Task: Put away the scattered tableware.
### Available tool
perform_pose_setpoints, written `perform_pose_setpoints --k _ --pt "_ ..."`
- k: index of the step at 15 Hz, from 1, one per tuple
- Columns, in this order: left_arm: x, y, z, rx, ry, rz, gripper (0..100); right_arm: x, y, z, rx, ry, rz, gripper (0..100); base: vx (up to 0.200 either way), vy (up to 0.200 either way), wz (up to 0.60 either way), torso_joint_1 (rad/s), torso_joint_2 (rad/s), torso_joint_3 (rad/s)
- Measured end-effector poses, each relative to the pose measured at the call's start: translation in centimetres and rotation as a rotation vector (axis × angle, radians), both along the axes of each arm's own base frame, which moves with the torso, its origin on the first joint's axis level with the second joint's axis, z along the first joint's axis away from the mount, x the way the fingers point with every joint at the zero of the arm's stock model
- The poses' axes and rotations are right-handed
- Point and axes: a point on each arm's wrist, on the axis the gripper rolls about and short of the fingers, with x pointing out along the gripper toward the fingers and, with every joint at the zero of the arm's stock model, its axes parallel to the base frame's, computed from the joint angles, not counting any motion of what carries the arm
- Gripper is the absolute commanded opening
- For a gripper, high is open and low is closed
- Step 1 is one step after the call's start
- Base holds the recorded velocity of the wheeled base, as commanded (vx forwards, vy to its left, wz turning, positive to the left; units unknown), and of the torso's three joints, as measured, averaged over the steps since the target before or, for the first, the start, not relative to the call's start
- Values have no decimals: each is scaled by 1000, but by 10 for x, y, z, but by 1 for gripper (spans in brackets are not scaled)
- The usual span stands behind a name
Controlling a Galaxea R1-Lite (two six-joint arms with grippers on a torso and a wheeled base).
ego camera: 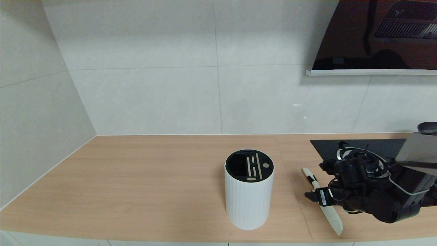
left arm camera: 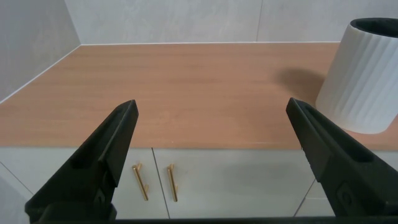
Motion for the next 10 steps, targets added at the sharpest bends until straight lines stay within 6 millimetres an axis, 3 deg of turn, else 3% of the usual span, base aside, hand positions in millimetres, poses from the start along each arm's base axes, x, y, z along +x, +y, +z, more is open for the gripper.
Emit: perform_pose_setpoints --k 10 --pt "0 0 0 0 0 0 100 22 -6 -31 -39 2 -78 100 0 0 0 0 0 0"
